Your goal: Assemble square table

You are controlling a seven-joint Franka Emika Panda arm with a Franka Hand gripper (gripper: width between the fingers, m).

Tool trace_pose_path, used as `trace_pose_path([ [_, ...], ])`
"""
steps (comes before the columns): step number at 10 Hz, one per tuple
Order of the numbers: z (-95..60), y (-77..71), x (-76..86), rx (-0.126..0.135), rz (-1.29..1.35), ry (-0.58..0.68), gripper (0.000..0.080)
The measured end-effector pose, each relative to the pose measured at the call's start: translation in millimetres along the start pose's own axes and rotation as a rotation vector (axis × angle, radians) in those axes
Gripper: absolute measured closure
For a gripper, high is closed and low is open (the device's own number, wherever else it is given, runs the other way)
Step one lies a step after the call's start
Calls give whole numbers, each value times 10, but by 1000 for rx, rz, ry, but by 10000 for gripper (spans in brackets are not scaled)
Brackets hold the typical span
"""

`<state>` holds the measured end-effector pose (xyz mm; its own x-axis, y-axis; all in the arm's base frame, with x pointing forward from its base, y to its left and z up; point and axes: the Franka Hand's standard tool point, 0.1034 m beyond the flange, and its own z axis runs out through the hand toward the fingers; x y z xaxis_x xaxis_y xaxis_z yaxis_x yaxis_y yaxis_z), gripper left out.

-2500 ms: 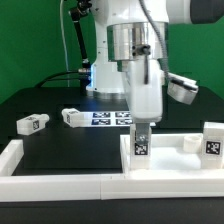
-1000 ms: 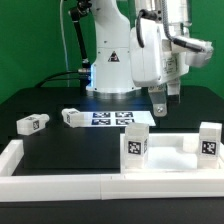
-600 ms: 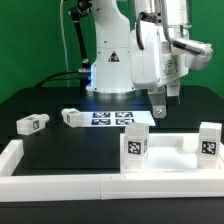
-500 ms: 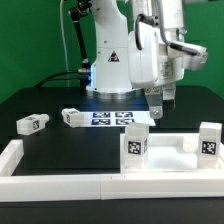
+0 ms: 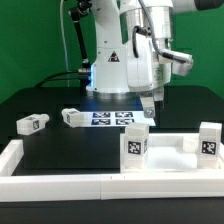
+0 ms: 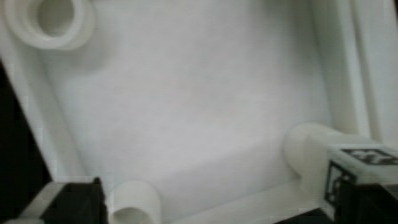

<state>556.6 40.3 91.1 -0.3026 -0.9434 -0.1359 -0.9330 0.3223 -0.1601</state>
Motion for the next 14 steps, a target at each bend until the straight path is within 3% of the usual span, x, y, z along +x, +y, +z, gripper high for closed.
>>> trace_pose_path([
  [3,12,6,14,-2,-24,2,151],
  [4,16,-13,54,-2,-176,-8,151],
  [5,54,-6,80,-11,-308,-23,151],
  [6,118,52,55,-40,-346,-39,151],
  [7,152,96,27,-46,-343,-38,151],
  [11,152,93,56,-44,-341,-37,151],
  [12,165,155,95,-46,-332,-41,151],
  [14,228,348,207,-77,-337,-40,151],
])
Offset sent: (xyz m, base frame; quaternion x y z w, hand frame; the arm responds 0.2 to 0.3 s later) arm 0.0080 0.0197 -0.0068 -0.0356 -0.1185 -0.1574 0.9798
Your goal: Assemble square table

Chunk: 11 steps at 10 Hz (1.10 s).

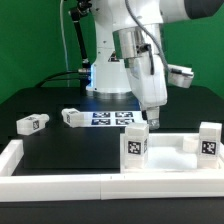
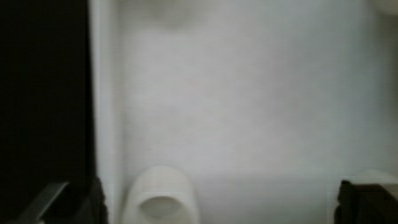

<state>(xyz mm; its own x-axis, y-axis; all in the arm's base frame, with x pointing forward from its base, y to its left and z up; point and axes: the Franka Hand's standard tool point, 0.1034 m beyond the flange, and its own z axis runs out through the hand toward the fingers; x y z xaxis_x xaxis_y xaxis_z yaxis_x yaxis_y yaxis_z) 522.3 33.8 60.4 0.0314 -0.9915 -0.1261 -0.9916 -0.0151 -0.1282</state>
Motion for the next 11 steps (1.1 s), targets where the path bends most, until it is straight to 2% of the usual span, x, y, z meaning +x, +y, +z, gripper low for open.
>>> trace_pose_path([
  [1,91,121,73,-6,0,12,151],
  [2,200,212,76,-28,5,17,151],
  [4,375,315,-87,-60,43,22,151],
  [5,399,310,-158,-74,55,10,151],
  [8,398,310,-131,-71,59,14,181],
  [9,398,311,-130,-71,59,14,366],
  [10,398,310,-130,-71,59,14,366],
  [11,399,312,-130,-71,59,14,567],
])
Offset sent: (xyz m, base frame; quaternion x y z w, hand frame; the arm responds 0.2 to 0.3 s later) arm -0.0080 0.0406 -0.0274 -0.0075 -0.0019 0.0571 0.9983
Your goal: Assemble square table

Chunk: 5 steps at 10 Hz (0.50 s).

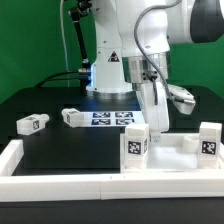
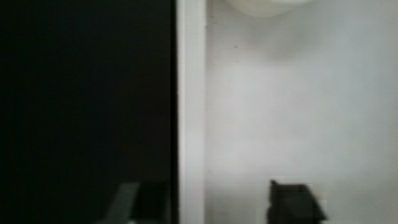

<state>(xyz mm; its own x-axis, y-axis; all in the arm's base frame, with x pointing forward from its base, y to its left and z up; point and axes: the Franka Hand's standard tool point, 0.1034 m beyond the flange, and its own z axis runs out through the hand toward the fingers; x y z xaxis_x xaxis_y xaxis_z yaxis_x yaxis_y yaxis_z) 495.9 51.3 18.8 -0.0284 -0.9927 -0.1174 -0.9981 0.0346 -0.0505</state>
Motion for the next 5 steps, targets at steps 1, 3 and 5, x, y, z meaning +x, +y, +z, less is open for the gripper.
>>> trace_pose_path([
  [1,14,34,3,-9,1,-2,700],
  [3,15,40,4,-9,2,-1,745],
  [5,15,40,4,-9,2,-1,745],
])
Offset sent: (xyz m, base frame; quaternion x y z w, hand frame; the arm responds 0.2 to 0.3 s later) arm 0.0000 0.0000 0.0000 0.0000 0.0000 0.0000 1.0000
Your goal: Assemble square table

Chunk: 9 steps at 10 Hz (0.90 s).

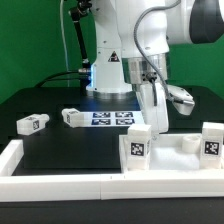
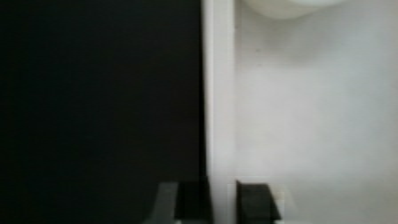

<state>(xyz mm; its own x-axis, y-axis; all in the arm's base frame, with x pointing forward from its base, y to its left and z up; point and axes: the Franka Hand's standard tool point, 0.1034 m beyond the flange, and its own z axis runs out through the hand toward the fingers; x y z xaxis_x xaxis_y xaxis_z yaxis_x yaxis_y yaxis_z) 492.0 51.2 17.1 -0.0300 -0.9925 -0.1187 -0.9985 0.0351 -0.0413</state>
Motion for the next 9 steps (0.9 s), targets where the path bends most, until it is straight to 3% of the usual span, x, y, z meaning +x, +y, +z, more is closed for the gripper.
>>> trace_pose_path([
  [6,-10,6,16,4,-16,2,744],
  [8,-89,309,365,6,-248,30,744],
  [9,-106,366,506,5,-296,43,744],
])
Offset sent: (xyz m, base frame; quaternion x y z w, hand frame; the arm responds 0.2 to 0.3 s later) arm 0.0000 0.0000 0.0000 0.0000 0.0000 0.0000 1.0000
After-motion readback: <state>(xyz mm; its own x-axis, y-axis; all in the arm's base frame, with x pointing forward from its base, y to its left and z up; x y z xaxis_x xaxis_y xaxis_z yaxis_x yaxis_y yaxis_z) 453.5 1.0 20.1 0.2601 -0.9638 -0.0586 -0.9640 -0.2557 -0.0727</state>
